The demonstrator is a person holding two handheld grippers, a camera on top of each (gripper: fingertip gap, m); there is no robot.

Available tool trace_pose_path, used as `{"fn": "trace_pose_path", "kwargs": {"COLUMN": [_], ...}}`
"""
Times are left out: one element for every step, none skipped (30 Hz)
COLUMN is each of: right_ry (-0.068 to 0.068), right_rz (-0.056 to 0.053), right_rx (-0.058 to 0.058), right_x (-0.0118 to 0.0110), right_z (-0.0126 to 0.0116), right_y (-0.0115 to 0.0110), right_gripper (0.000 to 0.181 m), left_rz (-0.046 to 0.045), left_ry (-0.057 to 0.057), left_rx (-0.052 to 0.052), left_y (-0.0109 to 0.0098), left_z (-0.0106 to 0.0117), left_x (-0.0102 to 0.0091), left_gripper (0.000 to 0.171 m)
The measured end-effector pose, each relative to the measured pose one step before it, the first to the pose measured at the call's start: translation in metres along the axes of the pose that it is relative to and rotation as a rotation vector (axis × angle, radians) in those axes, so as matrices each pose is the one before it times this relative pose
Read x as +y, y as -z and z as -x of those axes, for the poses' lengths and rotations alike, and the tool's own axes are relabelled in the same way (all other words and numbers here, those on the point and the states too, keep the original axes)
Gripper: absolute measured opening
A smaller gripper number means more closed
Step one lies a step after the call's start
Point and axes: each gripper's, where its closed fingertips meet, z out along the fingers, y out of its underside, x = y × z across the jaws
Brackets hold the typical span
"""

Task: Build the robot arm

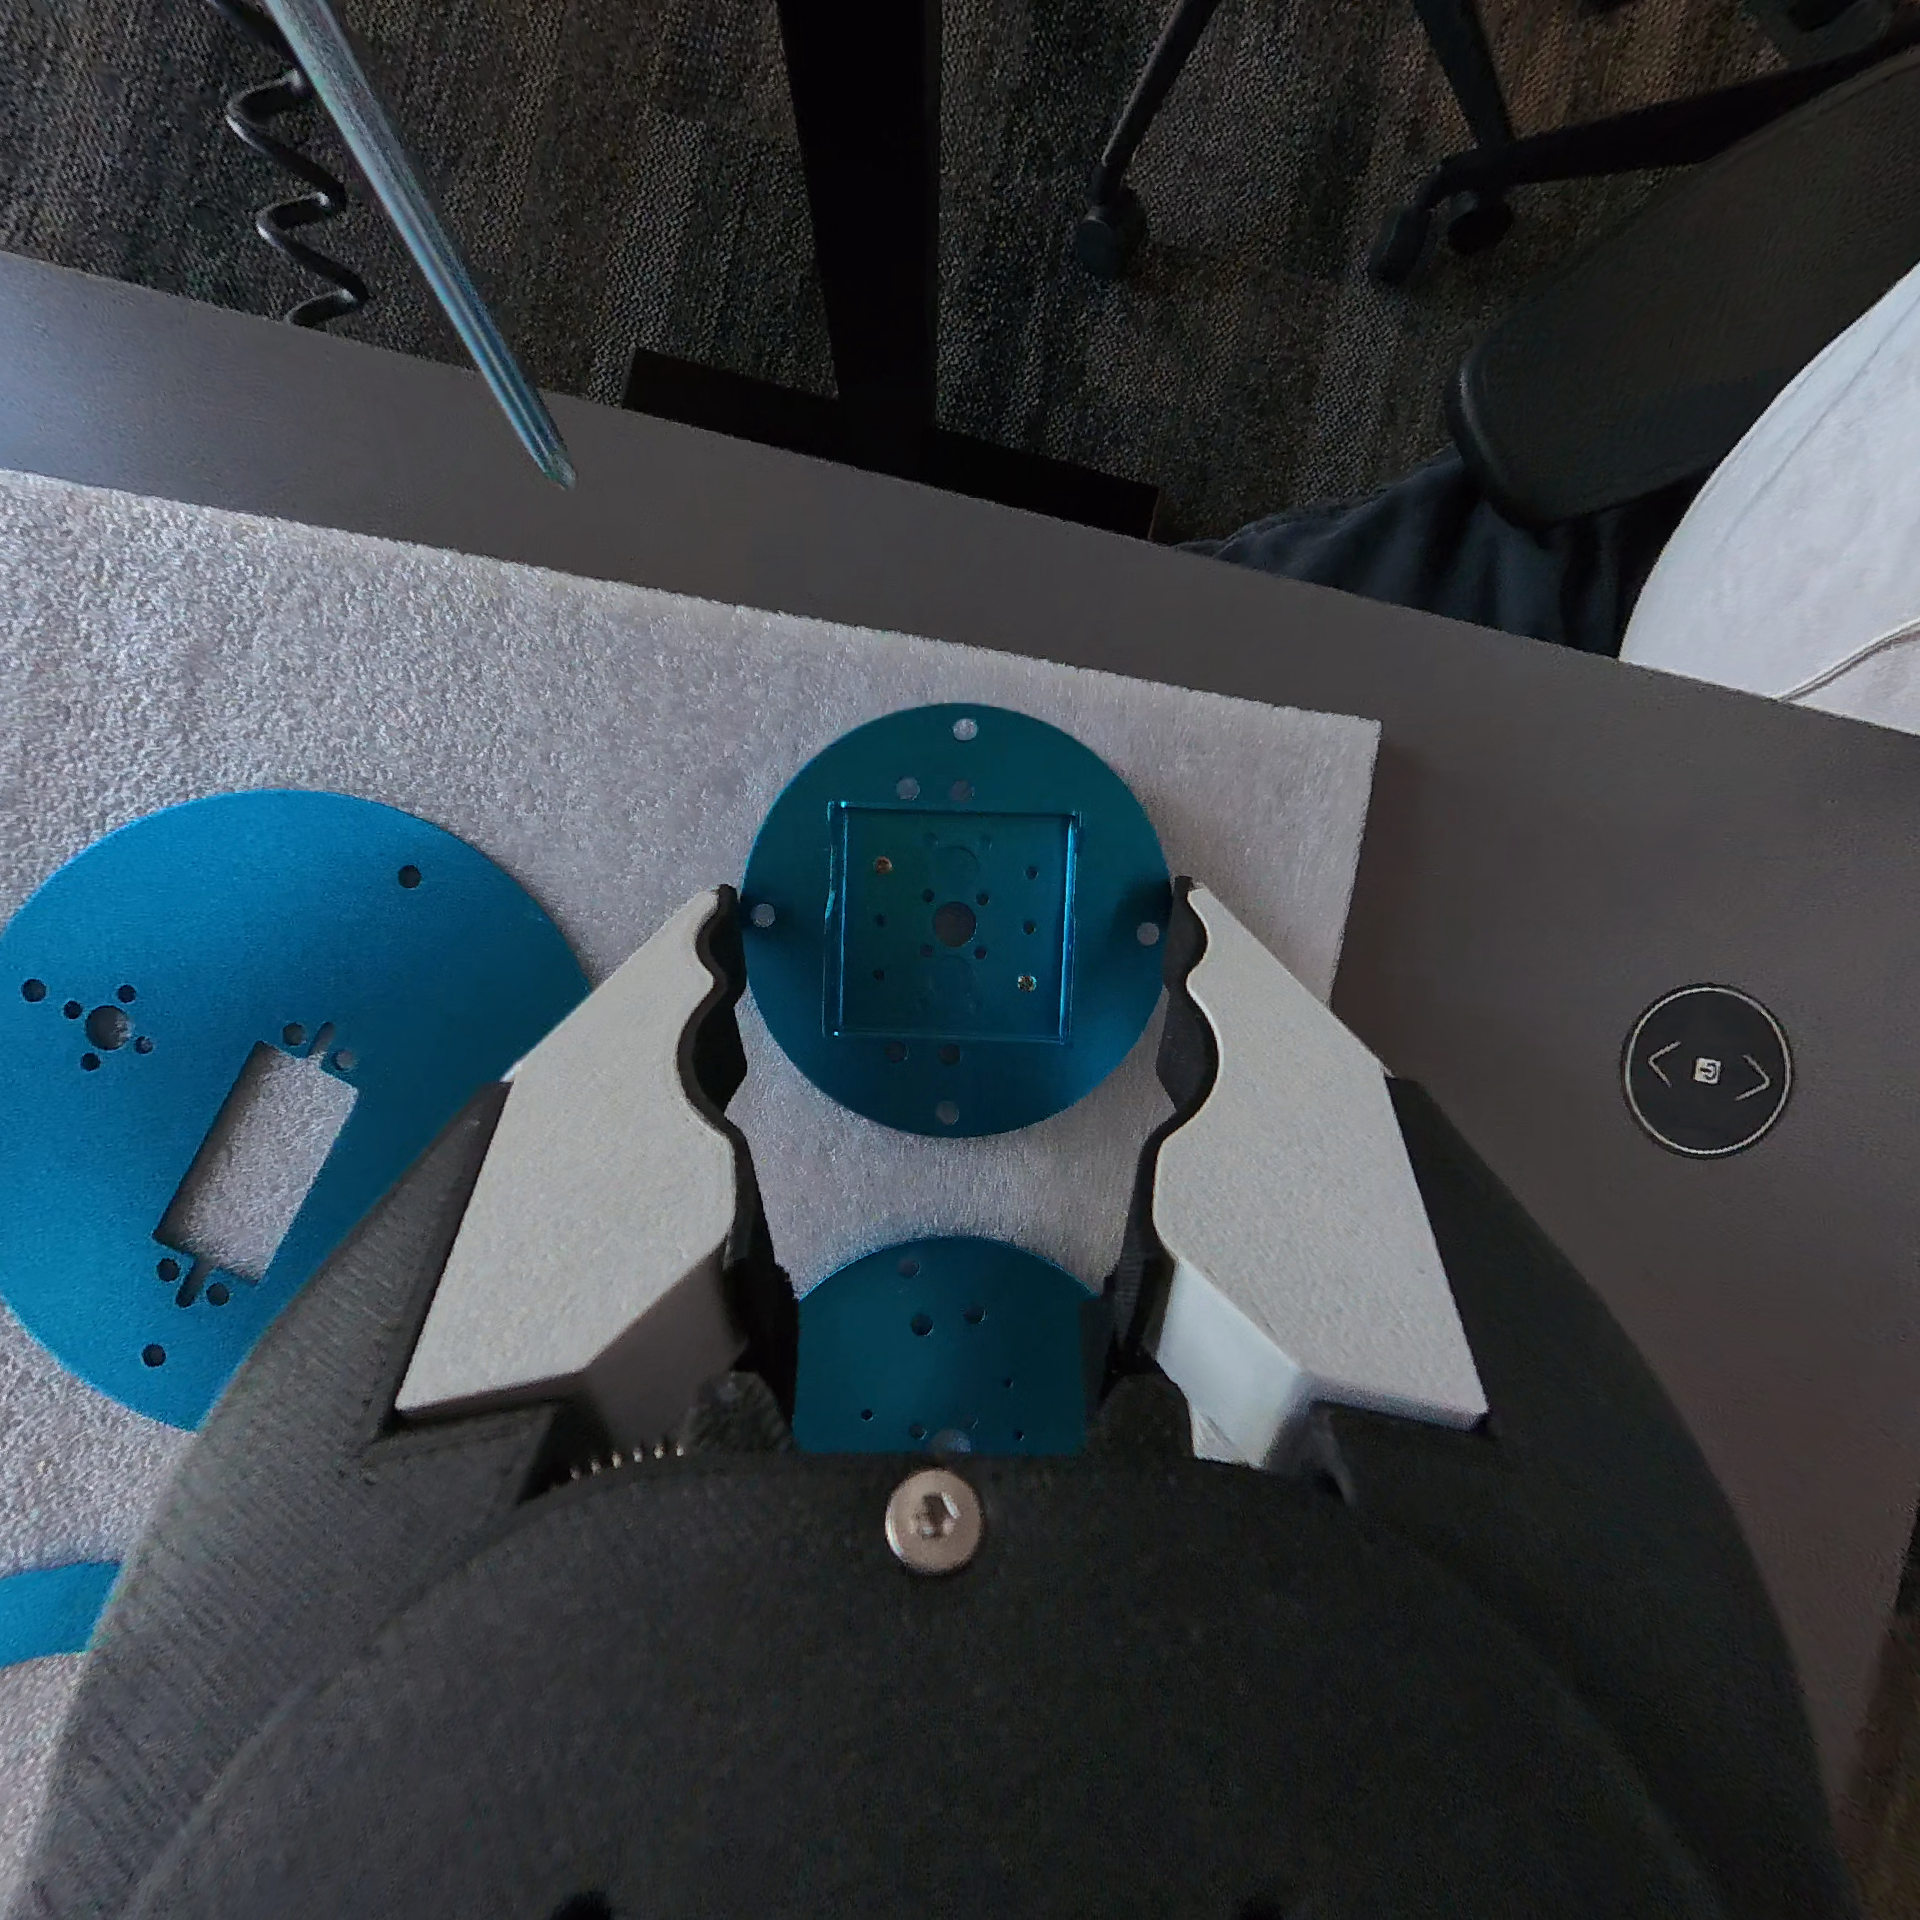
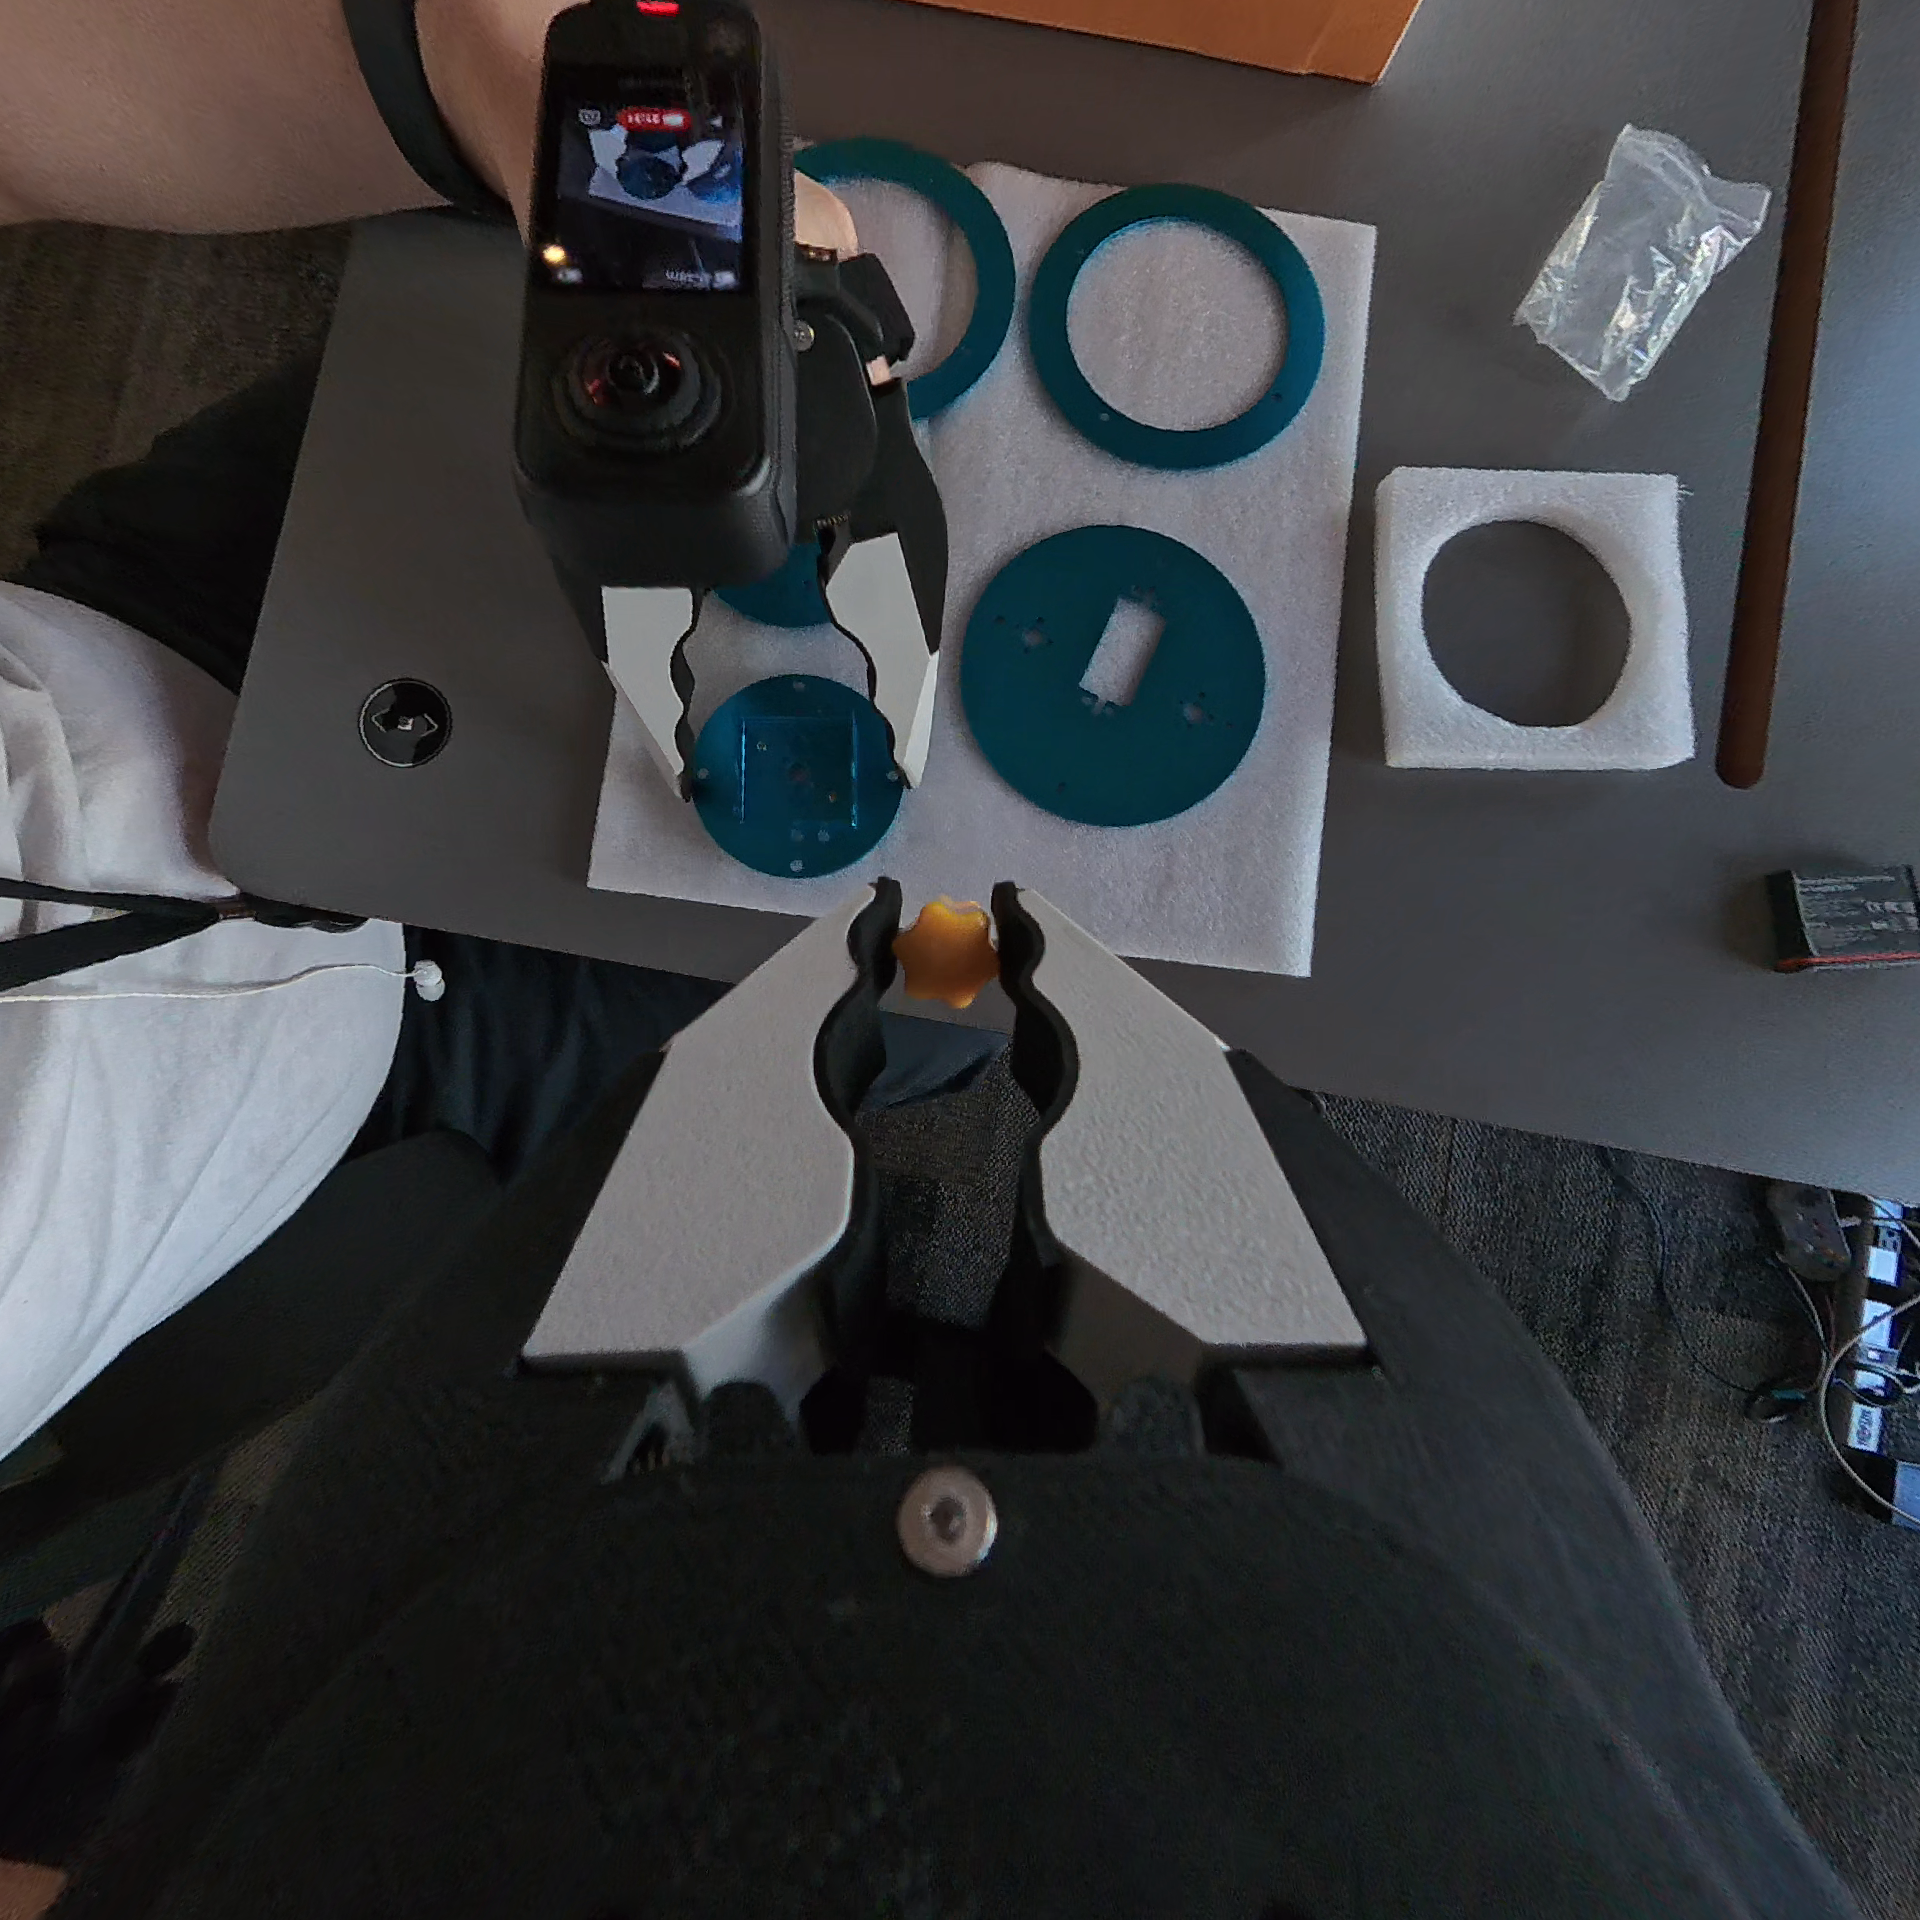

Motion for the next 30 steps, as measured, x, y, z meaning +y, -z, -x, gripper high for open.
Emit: {"fn": "trace_pose_path", "kwargs": {"right_ry": [0.0007,0.0006,0.0027,0.0061,0.0055,0.0055,0.0049,0.0003,-0.0019,0.0001,0.0007,-0.0003,-0.0038,-0.0055,-0.0022,-0.0004,-0.0017,0.0012,0.0031,0.0013,-0.0011,-0.001,0.0009,0.0034,0.0038,0.0063,0.007,0.0036,0.0038,0.0072], "right_rz": [-0.0013,-0.0004,0.002,0.0019,0.004,0.0014,-0.0064,-0.0074,-0.004,-0.0066,-0.0137,-0.0189,-0.0201,-0.0104,-0.0027,-0.0018,0.0035,0.0035,-0.0009,-0.0029,0.0001,0.005,0.0066,0.006,0.0065,0.0042,-0.0012,-0.0018,-0.0022,-0.0043], "right_rx": [-0.0132,-0.0157,-0.0135,-0.0087,-0.0047,-0.004,-0.0049,-0.011,-0.0116,-0.0068,-0.0036,-0.0054,-0.0083,-0.0123,-0.0145,-0.0111,-0.0022,0.0035,0.002,-0.0031,-0.0087,-0.0084,-0.0029,0.0013,0.0016,0.002,-0.0006,-0.0033,0.0003,0.0023], "right_x": [-0.0006,-0.00045,-0.00011,-0.0002,0.00005,-0.00035,-0.00139,-0.00167,-0.00108,-0.00162,-0.00279,-0.00369,-0.00383,-0.0027,-0.00168,-0.00115,-0.00043,-0.0003,-0.0006,-0.00043,0.00004,0.00091,0.00096,0.00094,0.00086,0.00008,-0.00095,-0.00135,-0.00137,-0.00166], "right_z": [0.00227,0.00277,0.00245,0.002,0.00137,0.0012,0.00142,0.0019,0.00172,0.00096,0.00045,0.00048,0.00069,0.00112,0.00146,0.00112,0.0,-0.00065,-0.00015,0.00065,0.00122,0.00118,0.00043,0.00002,0.00018,0.00037,0.00084,0.00119,0.00054,0.00039], "right_y": [-0.00288,-0.00318,-0.0034,-0.00323,-0.00287,-0.00232,-0.00195,-0.00174,-0.00142,-0.00087,-0.00048,-0.00058,-0.00112,-0.00171,-0.00206,-0.00221,-0.00214,-0.00192,-0.00159,-0.00147,-0.0017,-0.00187,-0.00193,-0.00168,-0.00139,-0.0008,-0.00024,0.00015,0.00043,0.00064], "right_gripper": [0.018,0.018,0.018,0.018,0.018,0.018,0.018,0.018,0.018,0.018,0.018,0.018,0.018,0.018,0.018,0.018,0.018,0.018,0.018,0.018,0.018,0.018,0.018,0.018,0.018,0.018,0.018,0.018,0.018,0.018], "left_rz": [0.00308,-0.00231,-0.00129,-0.00298,-0.00779,-0.0109,-0.01554,-0.02644,-0.03965,-0.05429,-0.0691,-0.08035,-0.085,-0.08231,-0.07467,-0.06357,-0.05165,-0.04287,-0.03225,-0.02,-0.01199,-0.00507,0.00479,0.01567,0.02278,0.01941,0.00904,0.00479,0.00507,0.00467], "left_ry": [-0.0052,-0.0041,0.0001,0.0018,0.0035,0.0079,0.013,0.0154,0.0174,0.0223,0.0288,0.0311,0.0291,0.0278,0.0251,0.0191,0.0163,0.0152,0.0106,0.0043,-0.0034,-0.0137,-0.0202,-0.0205,-0.0176,-0.0134,-0.0065,0.0013,0.0033,-0.001], "left_rx": [-0.001,-0.0033,-0.0013,-0.0011,-0.0005,0.0051,0.0029,-0.0005,-0.002,-0.0081,-0.01,-0.0007,0.002,-0.0146,-0.023,-0.007,0.0016,0.002,0.0185,0.0203,-0.0035,-0.013,-0.0089,-0.0126,-0.0153,-0.013,-0.0106,-0.0044,0.0002,-0.0023], "left_y": [-0.00072,-0.00015,-0.00022,-0.00007,0.00043,0.00105,0.00193,0.0033,0.00481,0.00656,0.00798,0.00865,0.00809,0.0068,0.00505,0.00283,0.00108,-0.00009,-0.00102,-0.00148,-0.00153,-0.00159,-0.00182,-0.00192,-0.00211,-0.00194,-0.00178,-0.00209,-0.00183,-0.00173], "left_z": [-0.00017,0.00015,-0.00013,-0.00014,-0.0001,-0.00092,-0.0005,0.00006,0.00022,0.00138,0.00228,0.00117,0.0005,0.00274,0.00401,0.00115,-0.00036,-0.00055,-0.00329,-0.00398,-0.00068,0.00041,-0.00054,0.00015,0.00074,0.00066,0.0005,-0.00039,-0.00129,-0.00119], "left_x": [0.00087,-0.00027,-0.00018,-0.00001,-0.00054,-0.00048,-0.00069,-0.00146,-0.00272,-0.00472,-0.00705,-0.00934,-0.01137,-0.0123,-0.01237,-0.01123,-0.00957,-0.00781,-0.00571,-0.00405,-0.00268,-0.00131,0.0001,0.0017,0.00303,0.00278,0.00196,0.00149,0.00118,0.00091], "left_gripper": [0.081,0.081,0.081,0.081,0.082,0.085,0.089,0.09,0.091,0.091,0.086,0.077,0.067,0.059,0.058,0.056,0.05,0.046,0.042,0.035,0.031,0.03,0.027,0.027,0.027,0.027,0.029,0.03,0.023,0.018]}}
